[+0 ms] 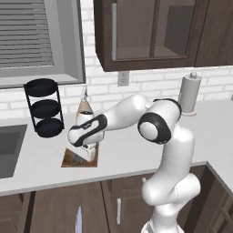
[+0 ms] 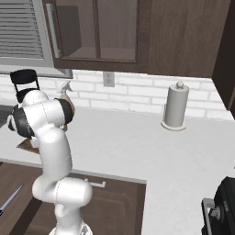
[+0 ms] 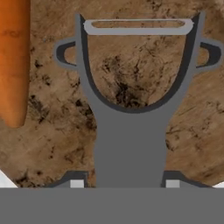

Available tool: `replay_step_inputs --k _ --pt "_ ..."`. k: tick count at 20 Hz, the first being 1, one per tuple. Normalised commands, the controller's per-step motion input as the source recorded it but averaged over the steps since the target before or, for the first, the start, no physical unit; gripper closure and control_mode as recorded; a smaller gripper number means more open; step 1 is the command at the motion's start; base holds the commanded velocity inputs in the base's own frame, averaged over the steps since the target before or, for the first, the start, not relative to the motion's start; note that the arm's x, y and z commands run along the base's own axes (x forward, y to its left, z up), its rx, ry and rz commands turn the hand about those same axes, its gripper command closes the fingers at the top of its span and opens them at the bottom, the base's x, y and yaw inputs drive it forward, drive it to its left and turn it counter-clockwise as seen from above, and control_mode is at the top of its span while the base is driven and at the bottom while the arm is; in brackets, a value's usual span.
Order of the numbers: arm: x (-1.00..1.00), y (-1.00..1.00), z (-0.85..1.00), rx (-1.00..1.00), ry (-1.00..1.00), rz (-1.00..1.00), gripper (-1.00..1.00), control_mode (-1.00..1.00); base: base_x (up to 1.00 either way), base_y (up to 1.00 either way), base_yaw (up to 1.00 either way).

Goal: Place the appropriate cutting tool for cutting the carrot skin on the cutting board.

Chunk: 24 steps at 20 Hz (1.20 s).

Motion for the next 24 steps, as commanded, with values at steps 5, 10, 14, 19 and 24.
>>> replay_step_inputs --k 5,10,14,19,24 --pt "0.00 0.00 0.01 0.00 -0.01 0.00 -1.00 -1.00 0.00 0.00 0.00" --pt "-0.20 -0.09 0.16 0.01 -0.08 0.00 -1.00 -1.00 0.00 0.00 0.00" --pt "-0.20 -0.25 0.30 0.07 -0.14 0.00 -1.00 -1.00 0.00 0.00 0.00" --pt "-0.42 -0.30 0.27 0.07 -0.08 0.00 -1.00 -1.00 0.00 0.00 0.00" --pt "-0.47 -0.52 0.22 0.03 -0.08 0.00 -1.00 -1.00 0.00 0.00 0.00"
